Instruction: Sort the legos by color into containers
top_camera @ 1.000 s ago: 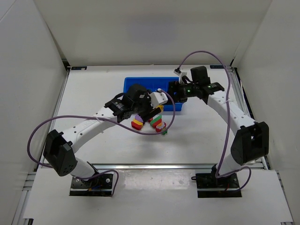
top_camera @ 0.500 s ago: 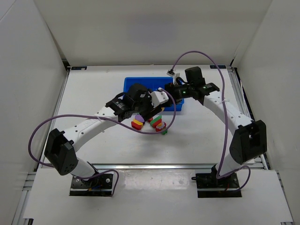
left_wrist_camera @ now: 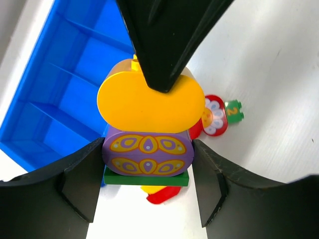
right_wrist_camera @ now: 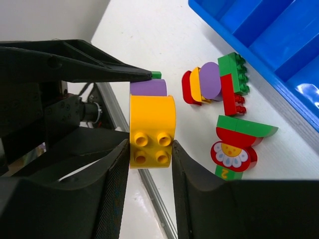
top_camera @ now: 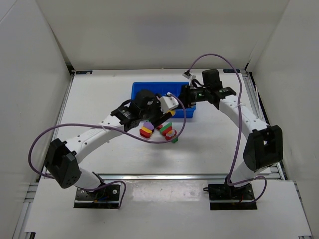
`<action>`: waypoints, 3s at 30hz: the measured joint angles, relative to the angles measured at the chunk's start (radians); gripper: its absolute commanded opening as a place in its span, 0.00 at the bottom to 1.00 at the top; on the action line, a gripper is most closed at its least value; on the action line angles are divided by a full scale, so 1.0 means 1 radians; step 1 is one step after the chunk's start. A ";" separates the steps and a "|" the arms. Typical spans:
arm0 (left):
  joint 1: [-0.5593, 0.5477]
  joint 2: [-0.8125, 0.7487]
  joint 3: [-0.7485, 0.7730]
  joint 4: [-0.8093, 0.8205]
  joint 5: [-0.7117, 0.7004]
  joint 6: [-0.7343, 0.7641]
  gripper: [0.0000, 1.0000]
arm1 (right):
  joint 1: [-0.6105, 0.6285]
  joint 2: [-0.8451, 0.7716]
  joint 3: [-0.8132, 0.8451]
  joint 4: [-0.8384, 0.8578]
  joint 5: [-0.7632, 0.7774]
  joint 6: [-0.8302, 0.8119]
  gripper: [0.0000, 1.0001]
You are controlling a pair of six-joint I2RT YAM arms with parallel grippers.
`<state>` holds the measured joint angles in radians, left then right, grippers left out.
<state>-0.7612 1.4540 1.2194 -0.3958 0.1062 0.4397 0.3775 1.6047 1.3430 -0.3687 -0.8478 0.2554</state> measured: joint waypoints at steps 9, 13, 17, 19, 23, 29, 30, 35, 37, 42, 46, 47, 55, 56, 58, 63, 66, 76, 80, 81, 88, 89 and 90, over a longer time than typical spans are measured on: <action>-0.013 -0.062 -0.085 0.068 -0.036 -0.018 0.31 | -0.101 -0.006 -0.007 0.053 -0.098 0.058 0.00; -0.016 -0.079 -0.120 0.025 -0.060 -0.030 0.31 | -0.197 -0.019 -0.007 0.070 -0.098 0.061 0.00; -0.024 -0.090 -0.139 -0.003 -0.080 -0.039 0.31 | -0.241 -0.022 0.003 0.072 -0.082 0.055 0.00; -0.025 -0.100 -0.143 -0.013 -0.110 -0.039 0.31 | -0.231 -0.020 0.019 0.063 -0.054 0.043 0.00; 0.010 -0.122 -0.134 -0.029 -0.145 -0.056 0.31 | -0.173 0.034 0.125 0.035 0.043 0.010 0.00; 0.129 -0.121 -0.020 -0.089 -0.172 -0.130 0.31 | -0.066 0.208 0.303 0.008 0.250 0.000 0.00; 0.146 -0.119 0.004 -0.099 -0.173 -0.143 0.31 | -0.055 0.239 0.323 0.001 0.288 0.002 0.00; 0.216 -0.087 0.130 -0.136 -0.153 -0.222 0.31 | -0.038 0.357 0.376 -0.034 0.436 0.011 0.00; 0.247 -0.055 0.185 -0.153 -0.129 -0.259 0.31 | -0.035 0.395 0.389 -0.043 0.471 0.011 0.00; 0.310 0.008 0.258 -0.185 -0.070 -0.333 0.31 | -0.034 0.452 0.406 -0.047 0.505 0.005 0.00; 0.340 0.040 0.275 -0.206 -0.040 -0.378 0.32 | -0.027 0.484 0.423 -0.047 0.506 -0.001 0.20; 0.343 0.047 0.278 -0.210 -0.032 -0.387 0.32 | -0.024 0.489 0.425 -0.047 0.507 -0.002 0.35; 0.375 0.082 0.312 -0.227 0.044 -0.494 0.31 | 0.002 0.496 0.431 -0.039 0.513 -0.025 0.77; 0.381 0.085 0.319 -0.227 0.053 -0.510 0.32 | 0.004 0.490 0.423 -0.036 0.513 -0.029 0.79; 0.389 0.093 0.331 -0.225 0.068 -0.541 0.31 | 0.005 0.469 0.398 -0.032 0.517 -0.032 0.80; 0.425 0.121 0.351 -0.225 0.100 -0.662 0.22 | 0.010 0.328 0.269 0.003 0.544 -0.041 0.81; 0.466 0.142 0.352 -0.226 0.117 -0.777 0.15 | 0.033 0.201 0.181 0.052 0.575 -0.042 0.80; 0.537 0.217 0.389 -0.229 0.156 -1.092 0.12 | 0.260 -0.041 0.066 0.205 0.730 0.002 0.82; 0.537 0.233 0.423 -0.230 0.153 -1.164 0.10 | 0.291 -0.022 0.075 0.205 0.803 0.113 0.81; 0.537 0.235 0.433 -0.231 0.145 -1.178 0.10 | 0.291 -0.011 0.081 0.204 0.822 0.144 0.81; 0.540 0.243 0.454 -0.228 0.114 -1.254 0.10 | 0.301 0.097 0.151 0.195 0.909 0.347 0.84; 0.541 0.244 0.454 -0.228 0.113 -1.263 0.10 | 0.306 0.109 0.164 0.196 0.916 0.365 0.85; 0.542 0.245 0.455 -0.229 0.113 -1.274 0.10 | 0.312 0.124 0.181 0.198 0.920 0.383 0.85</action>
<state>-0.2192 1.6985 1.6741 -0.6247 0.2192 -0.8341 0.6899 1.7287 1.5238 -0.1711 0.0723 0.6388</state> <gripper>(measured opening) 0.751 0.848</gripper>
